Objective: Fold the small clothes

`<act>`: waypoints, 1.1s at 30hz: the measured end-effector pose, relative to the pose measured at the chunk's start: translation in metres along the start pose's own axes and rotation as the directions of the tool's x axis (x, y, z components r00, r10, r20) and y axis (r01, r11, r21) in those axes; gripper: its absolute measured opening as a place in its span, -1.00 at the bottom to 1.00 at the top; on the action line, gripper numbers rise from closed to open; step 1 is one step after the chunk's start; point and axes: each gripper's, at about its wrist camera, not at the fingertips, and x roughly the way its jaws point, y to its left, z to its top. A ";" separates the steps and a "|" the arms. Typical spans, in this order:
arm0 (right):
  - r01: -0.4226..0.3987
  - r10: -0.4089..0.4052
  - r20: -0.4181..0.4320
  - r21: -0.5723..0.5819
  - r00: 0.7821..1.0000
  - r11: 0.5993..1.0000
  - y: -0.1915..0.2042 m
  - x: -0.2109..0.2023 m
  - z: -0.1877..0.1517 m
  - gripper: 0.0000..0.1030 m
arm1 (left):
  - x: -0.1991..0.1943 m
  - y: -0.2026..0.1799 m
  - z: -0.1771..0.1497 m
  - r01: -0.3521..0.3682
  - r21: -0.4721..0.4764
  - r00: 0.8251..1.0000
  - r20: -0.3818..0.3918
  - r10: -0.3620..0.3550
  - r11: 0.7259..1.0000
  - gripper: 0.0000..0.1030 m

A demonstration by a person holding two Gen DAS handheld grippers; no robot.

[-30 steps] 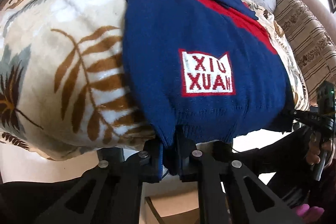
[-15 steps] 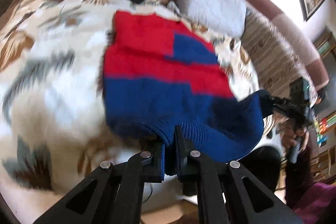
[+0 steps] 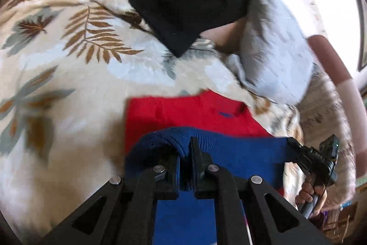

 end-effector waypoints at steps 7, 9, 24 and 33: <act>-0.246 0.285 -0.067 0.346 0.956 0.906 -0.075 0.058 0.022 -0.75 | 0.027 0.043 0.003 0.118 -0.129 0.992 0.065 -0.111 0.985 -0.80; -0.292 0.334 -0.051 0.375 0.941 0.880 -0.081 0.055 0.024 -0.67 | 0.020 0.050 0.000 0.146 -0.169 0.985 0.116 -0.128 0.975 -0.70; -0.136 0.131 0.041 0.131 0.990 0.982 -0.028 -0.056 -0.024 0.73 | -0.062 0.002 -0.083 -0.146 -0.148 0.958 0.226 0.177 0.978 0.09; -0.075 0.074 -0.096 -0.014 0.993 0.997 -0.005 -0.064 -0.094 -0.11 | -0.035 -0.039 -0.131 -0.245 0.009 0.959 0.150 0.241 0.969 0.20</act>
